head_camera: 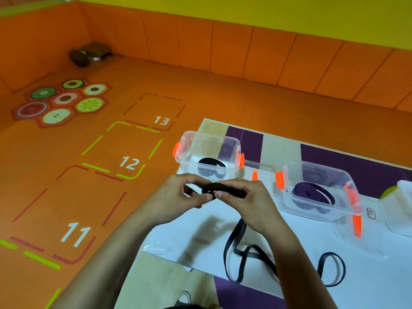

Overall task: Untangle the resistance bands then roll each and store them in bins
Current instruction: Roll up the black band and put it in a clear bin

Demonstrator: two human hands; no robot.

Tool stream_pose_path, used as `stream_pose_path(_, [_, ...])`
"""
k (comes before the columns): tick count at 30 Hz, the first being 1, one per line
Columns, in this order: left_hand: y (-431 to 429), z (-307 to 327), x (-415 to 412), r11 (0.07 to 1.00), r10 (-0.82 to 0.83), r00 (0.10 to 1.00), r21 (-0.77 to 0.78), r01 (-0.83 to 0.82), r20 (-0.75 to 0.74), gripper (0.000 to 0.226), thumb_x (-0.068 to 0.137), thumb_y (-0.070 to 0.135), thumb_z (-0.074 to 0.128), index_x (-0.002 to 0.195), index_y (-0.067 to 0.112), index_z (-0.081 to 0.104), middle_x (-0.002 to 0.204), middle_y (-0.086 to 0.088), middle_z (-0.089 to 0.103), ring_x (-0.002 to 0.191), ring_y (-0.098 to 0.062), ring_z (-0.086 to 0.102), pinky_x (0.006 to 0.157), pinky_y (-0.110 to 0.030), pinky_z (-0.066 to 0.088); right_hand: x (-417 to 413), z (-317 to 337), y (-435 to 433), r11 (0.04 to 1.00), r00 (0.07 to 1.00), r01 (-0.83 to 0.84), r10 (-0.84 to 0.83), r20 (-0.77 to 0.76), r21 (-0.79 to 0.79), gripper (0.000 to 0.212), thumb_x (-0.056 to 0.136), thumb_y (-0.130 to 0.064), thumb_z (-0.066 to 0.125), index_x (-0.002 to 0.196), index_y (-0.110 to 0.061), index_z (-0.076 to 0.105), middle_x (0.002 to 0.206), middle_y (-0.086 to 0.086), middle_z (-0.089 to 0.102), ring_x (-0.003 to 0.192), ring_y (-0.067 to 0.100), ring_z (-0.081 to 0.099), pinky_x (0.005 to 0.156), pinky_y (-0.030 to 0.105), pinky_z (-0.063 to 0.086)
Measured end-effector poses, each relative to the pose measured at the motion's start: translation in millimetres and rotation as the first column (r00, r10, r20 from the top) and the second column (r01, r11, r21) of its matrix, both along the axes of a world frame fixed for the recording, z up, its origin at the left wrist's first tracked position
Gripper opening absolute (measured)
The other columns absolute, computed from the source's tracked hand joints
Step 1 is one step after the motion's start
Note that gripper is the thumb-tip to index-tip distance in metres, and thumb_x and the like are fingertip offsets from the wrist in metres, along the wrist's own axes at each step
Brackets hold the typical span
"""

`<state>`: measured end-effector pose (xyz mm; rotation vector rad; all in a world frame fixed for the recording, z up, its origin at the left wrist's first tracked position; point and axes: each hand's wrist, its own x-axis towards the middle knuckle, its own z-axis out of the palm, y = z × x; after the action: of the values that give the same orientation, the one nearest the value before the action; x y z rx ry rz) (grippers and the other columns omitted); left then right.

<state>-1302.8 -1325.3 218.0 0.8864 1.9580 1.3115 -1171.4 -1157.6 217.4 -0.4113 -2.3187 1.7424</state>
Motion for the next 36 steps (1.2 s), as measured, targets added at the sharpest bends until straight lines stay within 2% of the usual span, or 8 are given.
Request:
stream_pose_path(5, [-3.2, 11.5, -6.6, 0.998, -0.053, 0.995, -0.038, 0.050, -0.086, 0.010, 0.088, 0.020, 0.080, 0.096, 0.018, 0.075, 0.089, -0.001, 0.078, 0.079, -0.022, 0.077, 0.080, -0.053, 0.061, 1.3, 5.2, -4.6, 1.000, 0.999, -0.025, 0.026, 0.038, -0.008, 0.021, 0.088, -0.018, 0.080, 0.105, -0.028, 0.081, 0.091, -0.013, 0.079, 0.090, 0.002, 0.073, 0.081, 0.014, 0.051])
stream_pose_path(8, [-5.0, 9.4, -3.7, 0.998, 0.005, 1.000, 0.066, -0.004, -0.014, 0.008, 0.090, 0.012, 0.076, 0.097, 0.012, 0.075, 0.088, -0.002, 0.078, 0.080, -0.024, 0.077, 0.079, -0.041, 0.062, 0.5, 4.9, -6.9, 0.991, 0.999, 0.032, -0.032, 0.008, -0.132, 0.018, 0.086, -0.013, 0.080, 0.102, -0.021, 0.082, 0.081, -0.012, 0.078, 0.077, 0.002, 0.071, 0.073, 0.012, 0.049])
stream_pose_path(11, [-0.3, 3.5, 1.0, 0.968, 0.114, 0.982, 0.207, -0.144, 0.148, 0.012, 0.089, 0.001, 0.073, 0.100, 0.003, 0.074, 0.086, -0.004, 0.075, 0.078, -0.029, 0.077, 0.076, -0.036, 0.063, -5.2, 3.9, -9.5, 0.978, 0.994, 0.104, -0.110, -0.024, -0.182, 0.016, 0.086, -0.013, 0.079, 0.096, -0.026, 0.081, 0.067, -0.013, 0.070, 0.059, 0.002, 0.055, 0.061, 0.014, 0.044])
stream_pose_path(17, [15.3, -7.1, 13.8, 0.849, 0.239, 0.879, 0.351, -0.395, 0.413, 0.019, 0.078, 0.012, 0.076, 0.094, 0.003, 0.072, 0.086, -0.014, 0.074, 0.076, -0.030, 0.073, 0.073, -0.032, 0.062, -11.3, -3.3, -22.5, 0.932, 0.960, 0.223, -0.260, -0.099, -0.286, 0.016, 0.094, -0.015, 0.072, 0.106, -0.023, 0.079, 0.083, -0.007, 0.075, 0.066, 0.005, 0.056, 0.067, 0.017, 0.048])
stream_pose_path(21, [17.5, -11.6, 21.3, 0.858, 0.196, 0.855, 0.338, -0.386, 0.480, 0.027, 0.078, 0.011, 0.076, 0.100, -0.003, 0.068, 0.094, -0.018, 0.072, 0.085, -0.034, 0.073, 0.081, -0.035, 0.062, -13.1, -10.1, -21.3, 0.961, 0.966, 0.225, -0.241, -0.089, -0.160, 0.016, 0.098, -0.020, 0.067, 0.110, -0.027, 0.075, 0.100, -0.006, 0.072, 0.083, 0.004, 0.063, 0.080, 0.021, 0.048])
stream_pose_path(27, [4.9, 5.4, 4.1, 0.996, 0.047, 0.987, 0.073, -0.059, 0.153, 0.029, 0.085, 0.003, 0.079, 0.109, 0.013, 0.067, 0.093, -0.012, 0.075, 0.077, -0.035, 0.076, 0.068, -0.040, 0.063, -2.4, -4.2, 1.2, 0.995, 0.997, -0.032, 0.026, 0.067, 0.100, 0.017, 0.099, -0.025, 0.066, 0.111, -0.029, 0.077, 0.093, -0.016, 0.066, 0.093, 0.005, 0.063, 0.082, 0.017, 0.046])
stream_pose_path(30, [0.8, 9.5, 7.2, 1.000, -0.005, 1.000, 0.000, 0.005, -0.012, 0.023, 0.084, 0.011, 0.083, 0.102, 0.020, 0.073, 0.095, -0.001, 0.076, 0.075, -0.027, 0.076, 0.076, -0.043, 0.063, -0.6, -2.2, 1.9, 0.993, 0.990, -0.084, 0.073, 0.119, 0.088, 0.015, 0.099, -0.026, 0.066, 0.108, -0.030, 0.077, 0.090, -0.021, 0.066, 0.088, 0.003, 0.062, 0.080, 0.016, 0.045])
stream_pose_path(36, [-1.7, 12.0, 7.0, 1.000, -0.009, 0.998, -0.011, 0.008, -0.057, 0.013, 0.086, 0.015, 0.080, 0.098, 0.020, 0.075, 0.088, 0.000, 0.079, 0.078, -0.020, 0.077, 0.079, -0.040, 0.062, 1.6, 0.1, 5.4, 0.993, 0.987, -0.092, 0.100, 0.124, -0.075, 0.009, 0.093, -0.026, 0.073, 0.099, -0.029, 0.080, 0.081, -0.003, 0.073, 0.069, 0.006, 0.055, 0.069, 0.020, 0.044])
